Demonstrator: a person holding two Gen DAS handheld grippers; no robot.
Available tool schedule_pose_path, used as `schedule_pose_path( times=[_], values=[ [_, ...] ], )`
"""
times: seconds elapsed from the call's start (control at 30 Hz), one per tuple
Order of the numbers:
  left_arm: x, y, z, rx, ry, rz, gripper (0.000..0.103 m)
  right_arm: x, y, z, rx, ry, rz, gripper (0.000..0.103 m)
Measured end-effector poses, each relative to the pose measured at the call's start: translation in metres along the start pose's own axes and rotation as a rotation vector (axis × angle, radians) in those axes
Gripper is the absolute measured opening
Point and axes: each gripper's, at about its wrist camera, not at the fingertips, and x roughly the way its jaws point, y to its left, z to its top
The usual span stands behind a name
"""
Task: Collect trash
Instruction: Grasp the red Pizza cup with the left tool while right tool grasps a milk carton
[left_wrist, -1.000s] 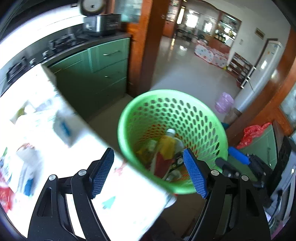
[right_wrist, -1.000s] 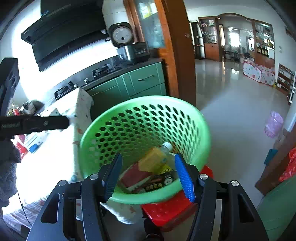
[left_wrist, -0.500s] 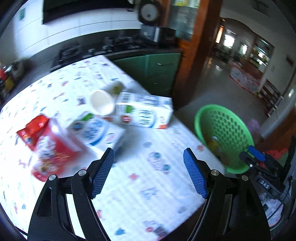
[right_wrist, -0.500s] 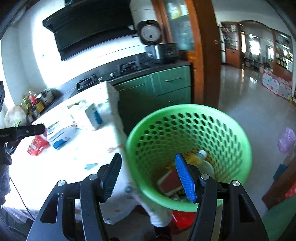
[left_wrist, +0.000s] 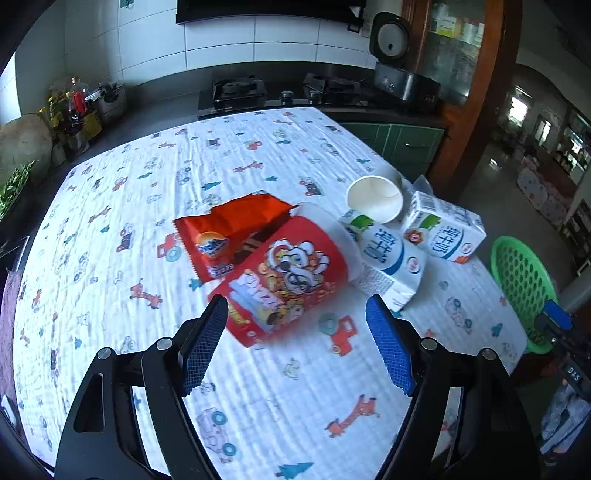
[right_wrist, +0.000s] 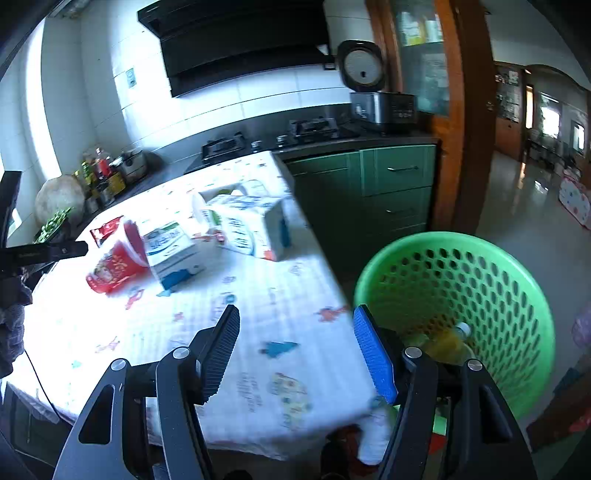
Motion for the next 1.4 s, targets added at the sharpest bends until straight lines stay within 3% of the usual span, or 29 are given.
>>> schedule_pose_path(
  times=[0.13,0.5,1.07,1.27,1.4],
  values=[
    [0.011,0.022,-0.001,0.002,0.03,-0.018,0.076,0.005,0.023,0.001,-0.034,0.009,0.025,0.062],
    [0.042,0.022,0.006,0.13,0.075,-0.08,0.081,0.025,0.064,0.012,-0.116,0.03,0.059,0.063],
    [0.085,-0.003,0.015,0.342,0.122,-0.052,0.087,0.076,0.089,0.028,-0.205,0.095,0.087,0.066],
    [0.089,-0.005,0.014,0.369,0.095,-0.033,0.086,0.093,0.094,0.031,-0.225,0.114,0.096,0.066],
    [0.084,-0.005,0.012,0.359,0.083,-0.031,0.077,0.099,0.097,0.031,-0.237,0.121,0.106,0.066]
  ],
)
